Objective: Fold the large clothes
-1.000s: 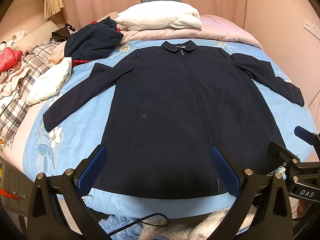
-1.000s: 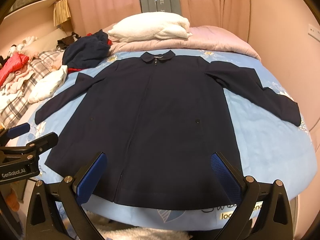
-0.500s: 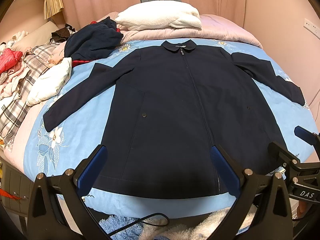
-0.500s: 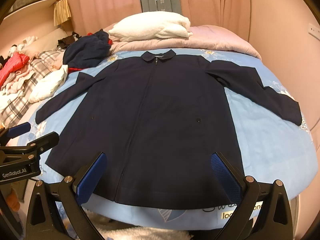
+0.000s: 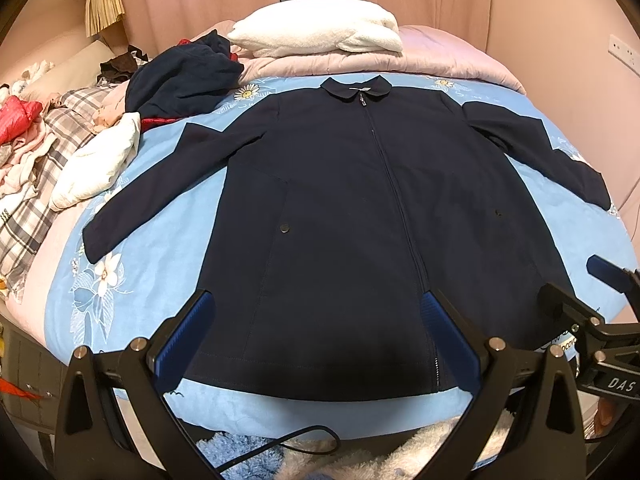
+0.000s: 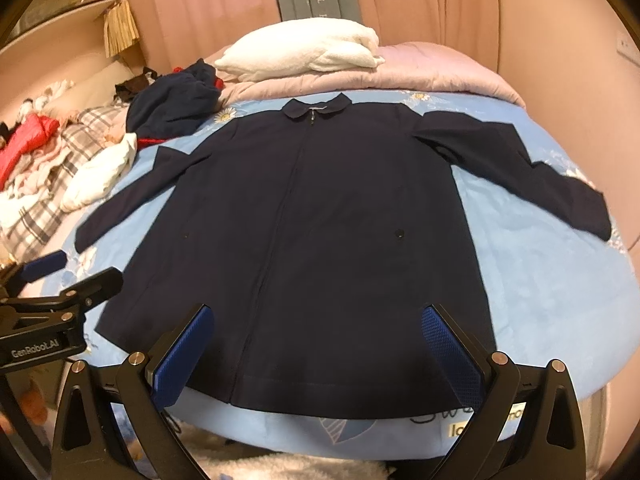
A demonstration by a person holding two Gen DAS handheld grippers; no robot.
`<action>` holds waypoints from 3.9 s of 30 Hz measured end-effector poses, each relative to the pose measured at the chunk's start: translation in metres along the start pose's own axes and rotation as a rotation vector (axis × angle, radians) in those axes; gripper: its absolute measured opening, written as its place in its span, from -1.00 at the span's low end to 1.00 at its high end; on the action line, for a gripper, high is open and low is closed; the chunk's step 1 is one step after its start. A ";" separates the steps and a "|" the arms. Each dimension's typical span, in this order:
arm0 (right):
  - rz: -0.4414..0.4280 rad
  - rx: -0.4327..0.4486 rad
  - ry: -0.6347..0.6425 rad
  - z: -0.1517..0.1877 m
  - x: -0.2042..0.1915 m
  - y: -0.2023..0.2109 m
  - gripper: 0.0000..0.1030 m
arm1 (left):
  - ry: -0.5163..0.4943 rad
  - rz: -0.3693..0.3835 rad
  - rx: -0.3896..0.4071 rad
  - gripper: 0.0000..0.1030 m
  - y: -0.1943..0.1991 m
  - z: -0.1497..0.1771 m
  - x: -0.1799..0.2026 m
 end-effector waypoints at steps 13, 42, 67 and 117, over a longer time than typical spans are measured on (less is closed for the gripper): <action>-0.252 0.253 -0.660 -0.005 0.149 -0.003 1.00 | 0.332 0.388 -0.006 0.99 -0.048 -0.010 -0.012; 0.434 0.342 -0.915 -0.032 0.389 -0.057 -0.87 | 0.331 0.257 -0.047 0.99 -0.153 -0.064 -0.012; 0.117 -0.111 0.587 -0.154 -0.131 -0.291 0.21 | 0.505 0.127 -0.039 0.99 -0.140 -0.014 -0.153; -0.130 0.038 -0.315 -0.124 0.111 -0.165 0.53 | 0.765 0.513 -0.046 0.75 -0.248 -0.087 -0.125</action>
Point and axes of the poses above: each gripper's, at about its wrist camera, not at the fingertips, and y roughly against the way its jaws point, x to its right, z to its underside, the point moved 5 cm from there along -y, roughly the way its jaws point, and after that the axes turned 11 degrees about x, right-handed, at the moved point
